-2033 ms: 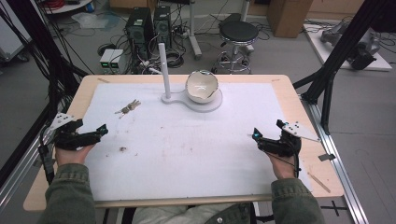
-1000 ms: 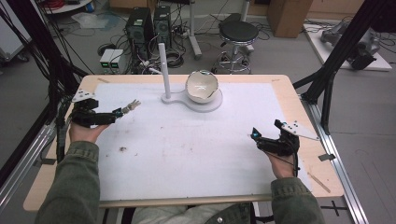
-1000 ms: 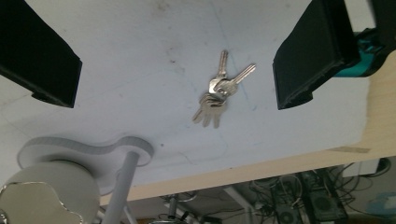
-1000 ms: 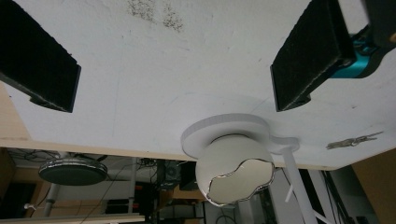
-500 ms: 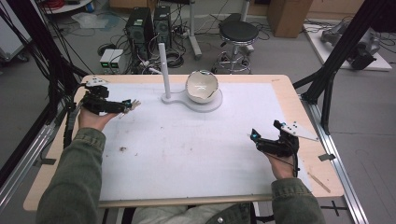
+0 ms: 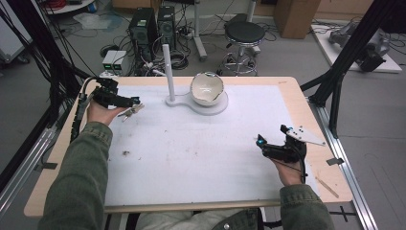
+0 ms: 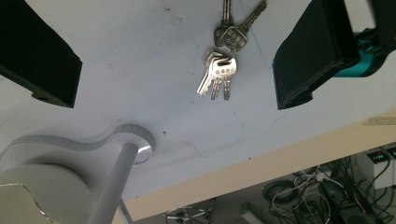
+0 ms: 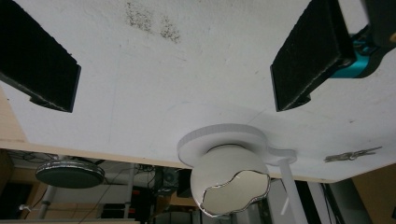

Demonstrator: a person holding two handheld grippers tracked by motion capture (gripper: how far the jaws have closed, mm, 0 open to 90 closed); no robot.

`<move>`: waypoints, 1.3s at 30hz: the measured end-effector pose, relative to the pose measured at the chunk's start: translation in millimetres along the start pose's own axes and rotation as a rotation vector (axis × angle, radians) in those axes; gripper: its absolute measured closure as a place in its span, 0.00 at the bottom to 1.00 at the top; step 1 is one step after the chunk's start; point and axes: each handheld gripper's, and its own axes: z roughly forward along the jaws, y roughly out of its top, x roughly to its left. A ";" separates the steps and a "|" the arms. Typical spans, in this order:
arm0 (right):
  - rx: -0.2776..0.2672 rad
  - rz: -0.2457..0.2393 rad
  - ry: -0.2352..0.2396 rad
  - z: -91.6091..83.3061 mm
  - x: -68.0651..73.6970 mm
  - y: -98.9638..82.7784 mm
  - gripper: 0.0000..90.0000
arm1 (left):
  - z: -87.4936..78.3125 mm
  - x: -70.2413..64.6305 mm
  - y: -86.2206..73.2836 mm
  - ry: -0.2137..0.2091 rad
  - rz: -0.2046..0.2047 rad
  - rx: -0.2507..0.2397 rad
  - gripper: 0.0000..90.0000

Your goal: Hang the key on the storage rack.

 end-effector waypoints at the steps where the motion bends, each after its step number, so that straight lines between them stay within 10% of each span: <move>1: 0.001 0.000 0.002 0.4 0.5 -0.1 0.01 | 0.8 0.1 1.0 0.004 0.003 0.005 0.02; 39: 0.066 -0.127 0.043 2.5 2.6 -6.9 0.01 | 76.2 38.1 -17.7 -0.009 0.010 0.200 0.07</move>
